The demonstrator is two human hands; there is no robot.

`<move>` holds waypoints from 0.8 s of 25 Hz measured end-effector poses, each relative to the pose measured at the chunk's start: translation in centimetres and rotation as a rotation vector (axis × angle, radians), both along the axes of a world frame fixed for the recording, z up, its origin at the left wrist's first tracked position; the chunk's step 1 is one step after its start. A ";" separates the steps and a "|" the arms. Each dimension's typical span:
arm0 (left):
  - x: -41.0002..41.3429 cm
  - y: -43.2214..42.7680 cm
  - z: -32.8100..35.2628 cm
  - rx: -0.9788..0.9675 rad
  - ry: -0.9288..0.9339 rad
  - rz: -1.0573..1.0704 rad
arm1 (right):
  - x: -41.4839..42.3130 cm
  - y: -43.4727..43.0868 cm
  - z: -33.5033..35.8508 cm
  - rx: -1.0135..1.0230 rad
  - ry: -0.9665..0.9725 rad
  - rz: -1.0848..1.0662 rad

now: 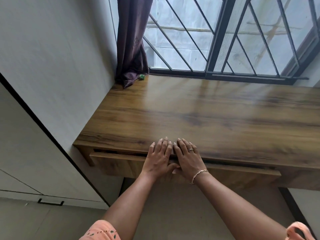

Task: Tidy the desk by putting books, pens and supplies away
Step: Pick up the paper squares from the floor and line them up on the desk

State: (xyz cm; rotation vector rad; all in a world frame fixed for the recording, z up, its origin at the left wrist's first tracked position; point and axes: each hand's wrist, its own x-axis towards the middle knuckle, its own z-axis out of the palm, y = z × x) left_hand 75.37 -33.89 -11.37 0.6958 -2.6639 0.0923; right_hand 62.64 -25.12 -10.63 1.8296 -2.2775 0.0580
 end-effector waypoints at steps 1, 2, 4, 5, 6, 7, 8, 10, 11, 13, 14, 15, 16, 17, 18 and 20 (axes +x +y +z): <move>-0.1 -0.1 -0.1 -0.039 0.006 -0.001 | 0.0 -0.1 0.0 -0.026 0.014 0.012; -0.2 -0.3 -0.3 -0.078 0.008 -0.004 | 0.0 -0.3 0.0 -0.043 0.015 0.022; -0.6 -0.5 -0.5 -0.148 0.028 -0.007 | 0.0 -0.7 0.1 -0.065 0.020 0.025; -0.8 -0.6 -0.7 -0.170 0.047 -0.005 | 0.0 -0.9 0.0 -0.074 0.029 0.025; -0.9 -0.6 -0.9 -0.186 0.067 -0.003 | -0.1 -1.0 -0.1 -0.086 0.041 0.023; -1.1 -0.6 -1.1 -0.203 0.085 0.000 | -0.2 -1.1 -0.1 -0.093 0.050 0.022; -1.1 -0.7 -1.2 -0.223 0.097 0.005 | -0.3 -1.2 -0.2 -0.103 0.065 0.023; -1.1 -0.8 -1.4 -0.258 0.104 0.011 | -0.5 -1.3 -0.6 -0.129 0.096 0.027; -1.1 -0.8 -1.4 -0.261 0.104 0.014 | -0.5 -1.3 -0.7 -0.141 0.109 0.028; -1.0 -0.7 -1.3 -0.230 0.099 0.020 | -0.5 -1.3 -0.9 -0.165 0.125 0.031; -1.1 -0.7 -1.2 -0.212 0.094 0.023 | -0.5 -1.3 -0.9 -0.178 0.124 0.036; -1.1 -0.7 -1.1 -0.195 0.086 0.027 | -0.5 -1.4 -0.9 -0.188 0.126 0.039; -1.1 -0.6 -1.0 -0.176 0.074 0.032 | -0.5 -1.4 -0.9 -0.193 0.131 0.041; -1.1 -0.5 -0.8 -0.150 0.054 0.039 | -0.6 -1.4 -0.9 -0.196 0.134 0.043; -1.1 -0.4 -0.6 -0.117 0.023 0.052 | -0.6 -1.4 -0.8 -0.203 0.132 0.048; -1.5 0.3 0.0 -0.037 -0.073 0.095 | -0.5 -1.5 -0.8 -0.199 0.104 0.060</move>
